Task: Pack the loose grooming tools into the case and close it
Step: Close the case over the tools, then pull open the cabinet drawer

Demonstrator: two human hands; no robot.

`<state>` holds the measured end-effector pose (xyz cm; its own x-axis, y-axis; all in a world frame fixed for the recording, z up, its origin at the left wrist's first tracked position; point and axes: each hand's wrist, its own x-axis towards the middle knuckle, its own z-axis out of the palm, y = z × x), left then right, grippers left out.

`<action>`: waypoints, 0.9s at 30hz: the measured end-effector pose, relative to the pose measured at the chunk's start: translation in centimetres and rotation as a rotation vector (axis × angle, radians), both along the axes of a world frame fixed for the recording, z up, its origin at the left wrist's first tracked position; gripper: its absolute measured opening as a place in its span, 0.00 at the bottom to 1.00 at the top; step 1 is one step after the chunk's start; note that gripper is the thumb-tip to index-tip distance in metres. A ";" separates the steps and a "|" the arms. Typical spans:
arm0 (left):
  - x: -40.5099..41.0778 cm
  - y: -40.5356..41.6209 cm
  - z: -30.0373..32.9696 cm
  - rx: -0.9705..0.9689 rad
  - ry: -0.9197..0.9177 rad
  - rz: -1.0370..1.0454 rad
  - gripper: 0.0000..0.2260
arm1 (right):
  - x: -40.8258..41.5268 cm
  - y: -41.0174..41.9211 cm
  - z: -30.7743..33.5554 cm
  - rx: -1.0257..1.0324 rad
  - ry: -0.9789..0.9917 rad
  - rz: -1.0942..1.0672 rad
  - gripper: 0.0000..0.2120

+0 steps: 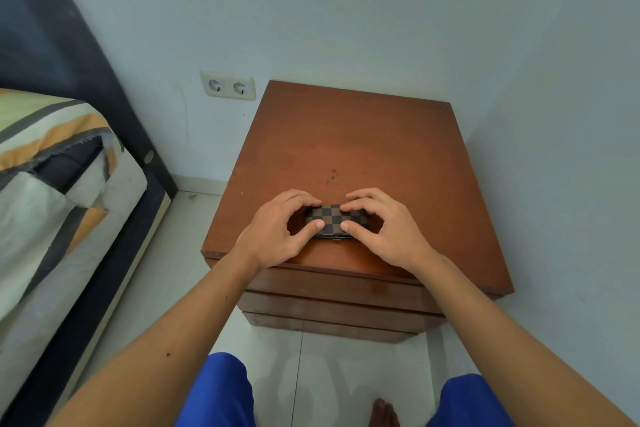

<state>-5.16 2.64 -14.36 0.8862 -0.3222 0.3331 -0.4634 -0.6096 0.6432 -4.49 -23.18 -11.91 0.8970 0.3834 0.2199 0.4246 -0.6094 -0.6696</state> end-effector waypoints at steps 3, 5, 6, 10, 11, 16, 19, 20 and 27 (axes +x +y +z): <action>0.0 0.0 -0.1 0.009 -0.010 0.010 0.16 | -0.1 0.1 -0.5 0.015 -0.020 -0.008 0.11; 0.0 0.0 -0.2 0.014 -0.008 0.008 0.16 | -0.2 -0.1 -0.7 0.028 -0.027 -0.015 0.11; 0.0 0.0 -0.2 0.012 -0.005 0.006 0.16 | -0.2 -0.1 -0.8 0.027 -0.030 -0.019 0.11; 0.3 0.1 -0.3 0.016 0.003 -0.001 0.15 | -0.1 0.0 -1.3 0.003 -0.040 -0.017 0.12; 0.4 0.1 -0.3 0.021 0.007 -0.005 0.14 | -0.1 0.0 -1.4 -0.005 -0.044 -0.010 0.12; 0.5 0.1 -0.1 0.036 0.018 -0.006 0.14 | -0.2 0.2 -1.2 -0.047 -0.042 -0.005 0.12; 0.2 0.0 0.1 0.060 0.009 0.006 0.15 | -0.3 0.2 -0.9 -0.059 -0.028 -0.019 0.13; -0.1 -0.1 0.3 0.076 0.003 0.013 0.15 | -0.5 0.2 -0.7 -0.060 -0.023 -0.027 0.13; -2.5 1.0 1.3 0.236 -0.073 0.133 0.25 | -3.7 -1.7 0.0 -0.083 0.021 -0.116 0.28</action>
<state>-7.67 3.59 -13.09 0.9021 -0.2812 0.3273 -0.4095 -0.7968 0.4443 -8.17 -24.93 -11.94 0.9403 0.2933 0.1725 0.3348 -0.7068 -0.6232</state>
